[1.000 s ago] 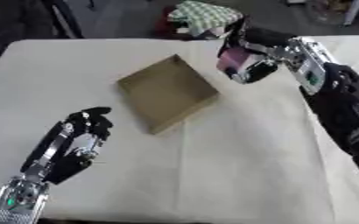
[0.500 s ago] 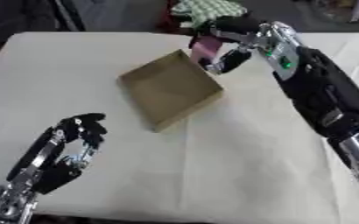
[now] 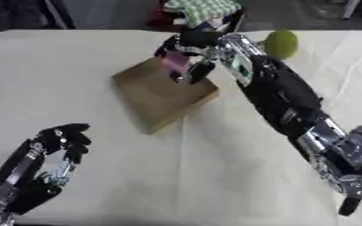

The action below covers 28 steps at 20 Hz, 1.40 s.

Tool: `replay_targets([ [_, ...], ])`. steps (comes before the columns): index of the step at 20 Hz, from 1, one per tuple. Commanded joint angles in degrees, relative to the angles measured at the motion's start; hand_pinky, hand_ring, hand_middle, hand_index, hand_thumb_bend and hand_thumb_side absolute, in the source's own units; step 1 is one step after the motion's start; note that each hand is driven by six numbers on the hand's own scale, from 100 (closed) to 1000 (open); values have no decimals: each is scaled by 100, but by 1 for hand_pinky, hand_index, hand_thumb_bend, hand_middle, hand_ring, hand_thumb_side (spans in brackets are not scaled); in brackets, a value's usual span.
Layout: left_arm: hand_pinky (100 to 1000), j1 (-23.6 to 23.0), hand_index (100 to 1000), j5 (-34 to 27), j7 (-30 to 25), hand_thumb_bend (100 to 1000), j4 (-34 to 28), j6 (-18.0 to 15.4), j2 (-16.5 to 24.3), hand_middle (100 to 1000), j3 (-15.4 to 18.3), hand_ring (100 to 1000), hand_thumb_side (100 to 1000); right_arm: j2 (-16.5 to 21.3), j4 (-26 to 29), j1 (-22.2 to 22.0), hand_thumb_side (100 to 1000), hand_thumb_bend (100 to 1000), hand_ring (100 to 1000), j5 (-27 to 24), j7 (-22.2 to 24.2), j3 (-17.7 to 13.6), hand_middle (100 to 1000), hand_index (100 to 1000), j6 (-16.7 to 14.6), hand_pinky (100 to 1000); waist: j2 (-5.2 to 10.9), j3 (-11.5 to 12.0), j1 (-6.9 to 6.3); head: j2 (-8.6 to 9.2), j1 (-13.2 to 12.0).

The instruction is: Pick up objects on the table and place them in the box.

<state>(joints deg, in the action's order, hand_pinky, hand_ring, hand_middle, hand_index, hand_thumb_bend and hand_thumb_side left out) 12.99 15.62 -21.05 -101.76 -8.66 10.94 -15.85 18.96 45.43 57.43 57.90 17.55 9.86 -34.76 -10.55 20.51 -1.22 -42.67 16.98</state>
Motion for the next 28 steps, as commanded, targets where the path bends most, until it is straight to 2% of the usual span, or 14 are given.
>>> replay_targets([
  [1,627,79,854,-19,-14,100,-68,-9,12,609,-1,604,721,20,30,113,332,100,753,307,-374,-68,855,959,31,665,74,7,0,91,30],
  [2,627,76,854,-18,-10,100,-67,-9,12,609,2,604,721,17,47,113,380,100,788,356,-523,-76,869,963,35,707,74,1,3,99,26],
  [3,627,72,854,-17,-5,100,-65,-8,14,609,7,604,722,17,68,113,441,100,857,393,-688,-76,900,972,41,794,73,-8,5,111,9],
  [4,627,69,855,-16,1,100,-64,-6,17,609,11,604,721,20,88,114,455,100,901,424,-824,-66,922,979,46,843,73,-16,6,120,-9],
  [6,627,63,855,-13,11,100,-63,-5,23,609,18,604,722,31,149,125,527,100,944,458,-1037,-40,960,979,50,892,75,-34,9,136,-35],
  [8,627,60,856,-11,20,100,-67,-3,26,609,26,604,722,45,196,142,552,100,962,430,-1128,-15,992,986,72,912,78,-47,8,147,-46],
  [12,627,55,856,-8,33,100,-72,1,32,609,38,604,722,66,297,149,561,100,975,349,-1069,38,1000,994,115,926,82,-67,8,163,-46],
  [15,627,43,857,-6,44,100,-75,3,40,609,52,604,723,147,401,153,528,100,974,233,-1034,25,1000,998,148,930,78,-110,11,180,-56],
  [16,627,38,857,-4,49,100,-76,5,45,609,59,605,724,211,434,159,491,100,968,178,-1037,-1,1000,997,183,922,75,-132,12,183,-74],
  [17,627,32,857,-1,56,100,-76,6,49,609,67,605,724,289,455,165,505,100,966,117,-1039,-34,1000,996,232,920,73,-154,13,189,-97],
  [25,628,-24,857,3,110,100,-75,23,104,609,121,605,727,1040,118,154,515,100,950,-137,-1145,-530,993,994,910,903,60,-340,-3,231,-235],
  [26,628,-31,857,4,114,100,-75,24,112,609,124,605,726,1156,9,135,470,100,949,-146,-1183,-619,991,994,1023,902,58,-371,-8,233,-257],
  [27,628,-36,857,5,117,100,-75,24,119,609,128,605,727,1253,-89,114,528,100,947,-155,-1230,-690,989,993,1114,901,55,-396,-12,235,-276],
  [28,628,-43,857,5,121,100,-75,25,127,609,133,605,728,1334,-168,90,530,100,944,-169,-1280,-748,986,992,1188,899,54,-418,-17,235,-291],
])
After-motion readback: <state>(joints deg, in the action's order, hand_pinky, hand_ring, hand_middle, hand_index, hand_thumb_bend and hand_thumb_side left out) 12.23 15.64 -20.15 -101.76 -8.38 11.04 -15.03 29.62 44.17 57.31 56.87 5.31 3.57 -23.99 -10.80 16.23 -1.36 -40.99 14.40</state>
